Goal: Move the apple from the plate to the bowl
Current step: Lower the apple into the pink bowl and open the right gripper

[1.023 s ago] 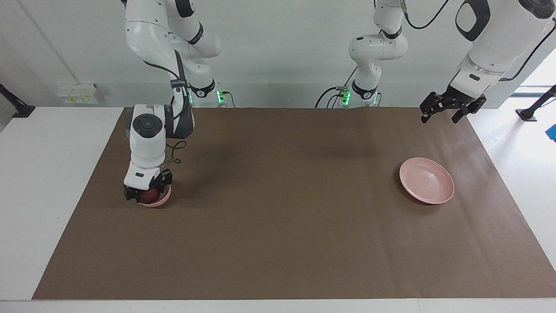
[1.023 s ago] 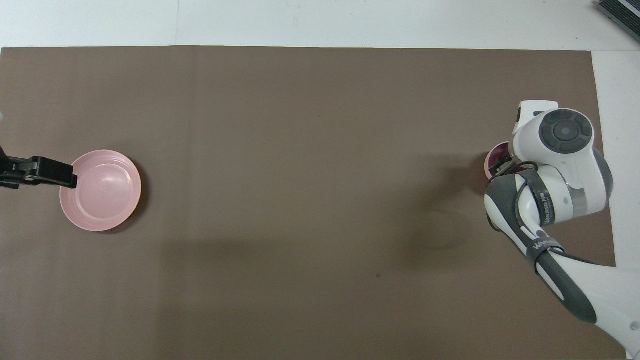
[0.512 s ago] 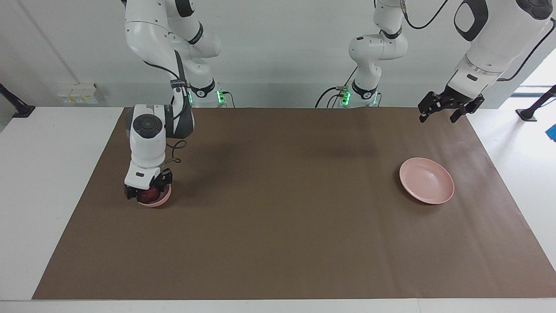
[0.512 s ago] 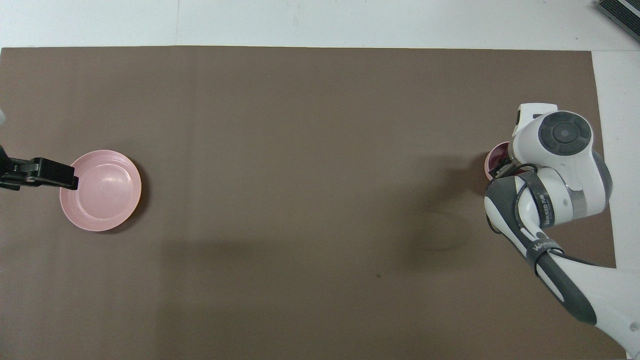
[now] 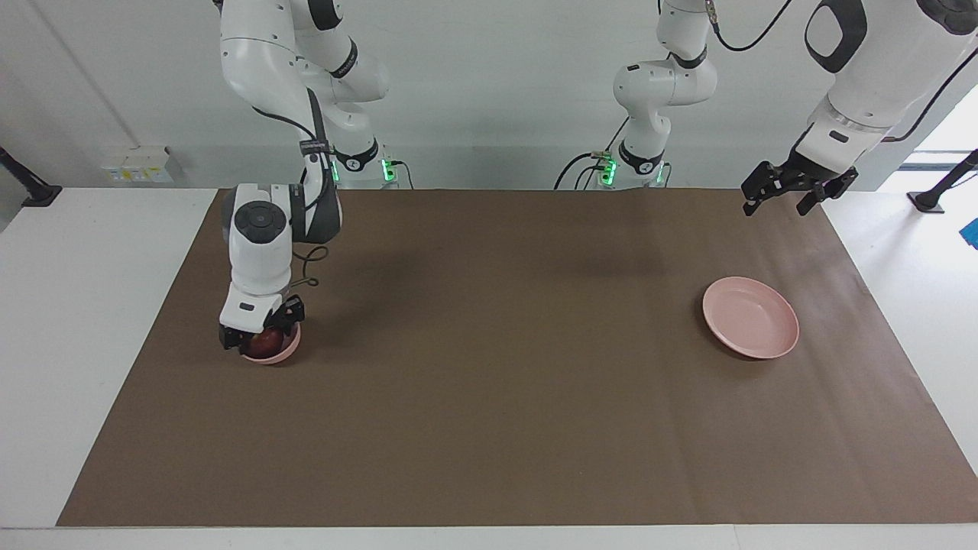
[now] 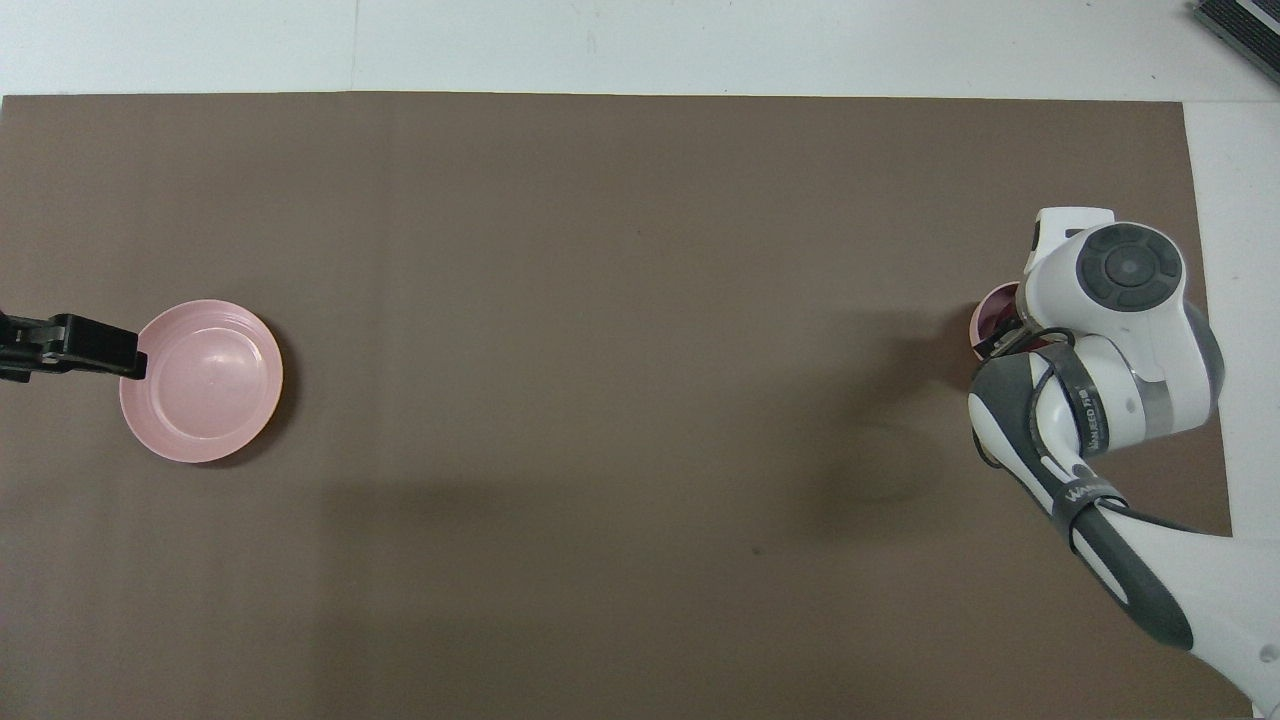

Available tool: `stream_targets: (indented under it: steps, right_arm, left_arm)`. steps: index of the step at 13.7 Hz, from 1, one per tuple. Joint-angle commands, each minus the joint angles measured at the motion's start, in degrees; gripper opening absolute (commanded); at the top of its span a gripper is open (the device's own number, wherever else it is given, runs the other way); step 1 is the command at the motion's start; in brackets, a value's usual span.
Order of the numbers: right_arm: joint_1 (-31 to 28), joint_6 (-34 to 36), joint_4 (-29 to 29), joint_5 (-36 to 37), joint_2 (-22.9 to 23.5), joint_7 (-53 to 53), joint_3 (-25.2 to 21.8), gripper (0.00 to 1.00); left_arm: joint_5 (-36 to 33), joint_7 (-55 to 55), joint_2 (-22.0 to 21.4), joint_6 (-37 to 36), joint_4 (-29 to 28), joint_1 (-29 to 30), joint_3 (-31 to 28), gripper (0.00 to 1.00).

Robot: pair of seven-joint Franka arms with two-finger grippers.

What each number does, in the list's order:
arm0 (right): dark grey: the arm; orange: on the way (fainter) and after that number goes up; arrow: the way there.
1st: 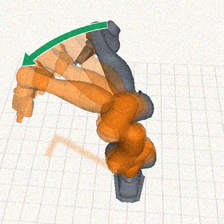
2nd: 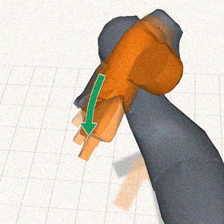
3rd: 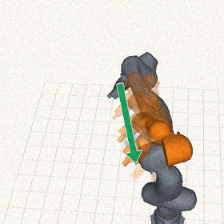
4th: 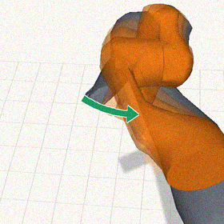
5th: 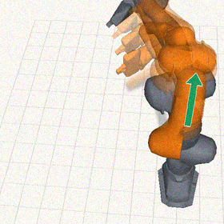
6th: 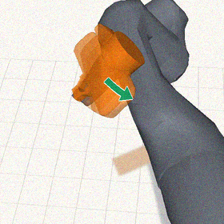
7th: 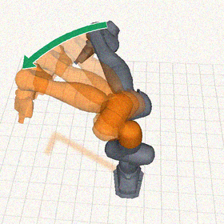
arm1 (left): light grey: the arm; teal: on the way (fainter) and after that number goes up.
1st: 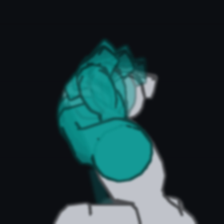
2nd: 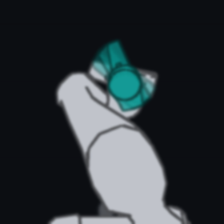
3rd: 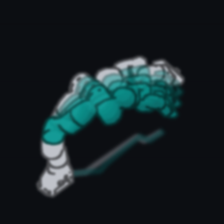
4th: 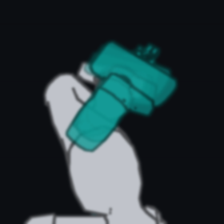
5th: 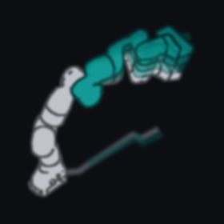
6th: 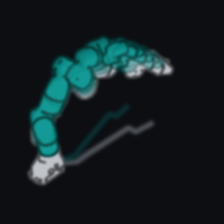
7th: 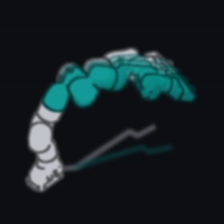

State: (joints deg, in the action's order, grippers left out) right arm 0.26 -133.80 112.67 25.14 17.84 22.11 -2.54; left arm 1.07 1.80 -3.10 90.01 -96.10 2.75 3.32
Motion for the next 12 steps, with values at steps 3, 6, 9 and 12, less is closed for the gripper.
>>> stream_targets:
  steps: [3,6,9,12]
  right_arm:
    - [-0.96,-0.58,-0.08,-0.09,-1.49,0.92,0.61,1.0]
    - [-0.79,0.12,-0.96,-7.27,-3.07,1.36,0.61,1.0]
    - [-0.17,4.85,-3.24,-14.38,-5.97,1.01,0.52,1.0]
    - [-0.17,10.74,-7.1,-22.48,-8.78,0.22,0.43,1.0]
  left_arm:
    - [-0.1,-0.3,0.37,-1.07,1.17,0.15,0.02,1.0]
    - [-0.1,-0.3,0.37,-1.07,1.17,0.24,0.02,1.0]
    - [-0.1,-0.3,0.37,-1.07,1.17,0.24,0.02,1.0]
    - [-0.1,-0.3,0.37,-1.07,1.17,0.24,0.02,1.0]
